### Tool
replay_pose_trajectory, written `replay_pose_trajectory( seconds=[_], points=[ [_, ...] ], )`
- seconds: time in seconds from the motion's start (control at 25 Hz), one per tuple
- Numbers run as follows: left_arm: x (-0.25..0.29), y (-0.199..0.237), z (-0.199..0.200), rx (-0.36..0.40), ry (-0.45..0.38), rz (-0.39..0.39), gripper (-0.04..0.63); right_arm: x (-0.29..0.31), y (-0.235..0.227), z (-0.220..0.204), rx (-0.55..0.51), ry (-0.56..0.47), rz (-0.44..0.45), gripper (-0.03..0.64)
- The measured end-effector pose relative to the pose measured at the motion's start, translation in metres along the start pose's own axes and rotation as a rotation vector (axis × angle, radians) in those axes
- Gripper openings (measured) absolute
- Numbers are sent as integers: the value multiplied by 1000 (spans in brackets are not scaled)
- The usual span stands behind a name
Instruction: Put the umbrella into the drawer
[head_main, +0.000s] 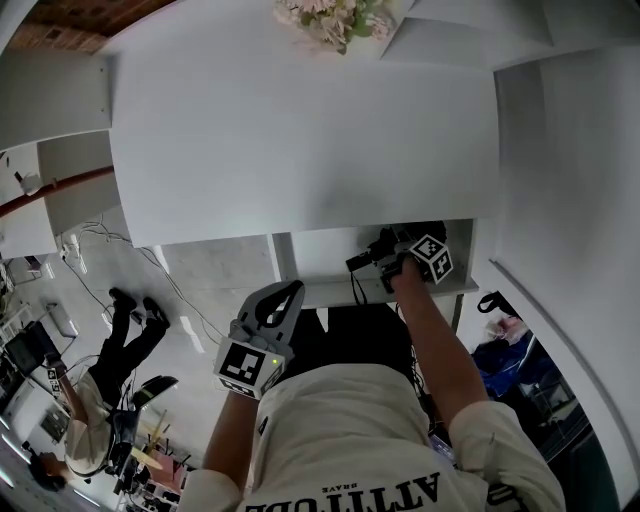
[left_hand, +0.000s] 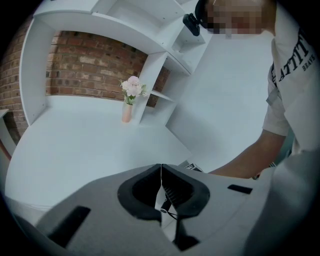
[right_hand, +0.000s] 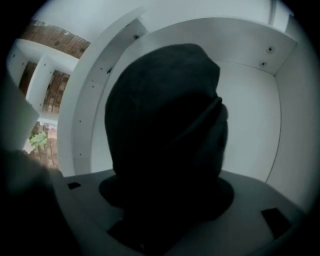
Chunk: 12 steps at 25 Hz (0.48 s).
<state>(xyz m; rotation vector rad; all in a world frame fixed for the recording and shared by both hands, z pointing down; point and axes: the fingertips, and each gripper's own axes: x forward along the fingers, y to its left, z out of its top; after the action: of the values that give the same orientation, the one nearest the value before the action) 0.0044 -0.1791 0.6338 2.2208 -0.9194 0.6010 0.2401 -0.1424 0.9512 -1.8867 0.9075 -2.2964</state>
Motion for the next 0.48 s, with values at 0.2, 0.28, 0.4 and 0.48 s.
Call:
replay_pose_trajectory(
  seconds=[0.2,0.28,0.4,0.48],
  points=[
    [3,2,3,-17,1,7,27,0,0,-2,-41,30,-17,273],
    [6,0,4,-15,1,0,26,-2,1,-4,-48,36,-20,276],
    [8,-5,2,-20,7,-8,27,-11,4,-6,-7,34,2,278],
    [10,-8,3,-11,3,-13,26,-17,7,-8,6,34,24,278]
  ],
)
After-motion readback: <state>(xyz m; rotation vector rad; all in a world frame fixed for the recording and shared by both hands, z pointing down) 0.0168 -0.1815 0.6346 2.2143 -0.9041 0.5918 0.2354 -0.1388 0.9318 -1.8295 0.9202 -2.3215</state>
